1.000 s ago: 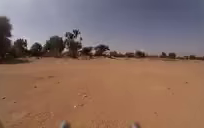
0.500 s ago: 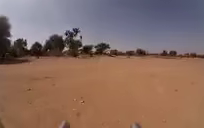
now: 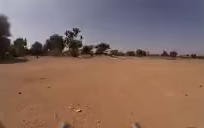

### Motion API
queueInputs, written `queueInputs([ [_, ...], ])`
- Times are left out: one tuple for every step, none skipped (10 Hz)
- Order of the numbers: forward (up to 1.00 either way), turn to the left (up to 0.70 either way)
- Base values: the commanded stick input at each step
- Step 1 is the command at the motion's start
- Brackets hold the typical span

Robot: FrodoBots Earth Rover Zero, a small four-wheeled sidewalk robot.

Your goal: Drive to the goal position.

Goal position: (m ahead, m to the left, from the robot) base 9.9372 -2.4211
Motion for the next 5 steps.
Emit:
queueInputs([
  [0.5, -0.08],
  [0.5, -0.5],
  [0.5, -0.5],
  [0.5, -0.02],
  [0.5, 0.0],
])
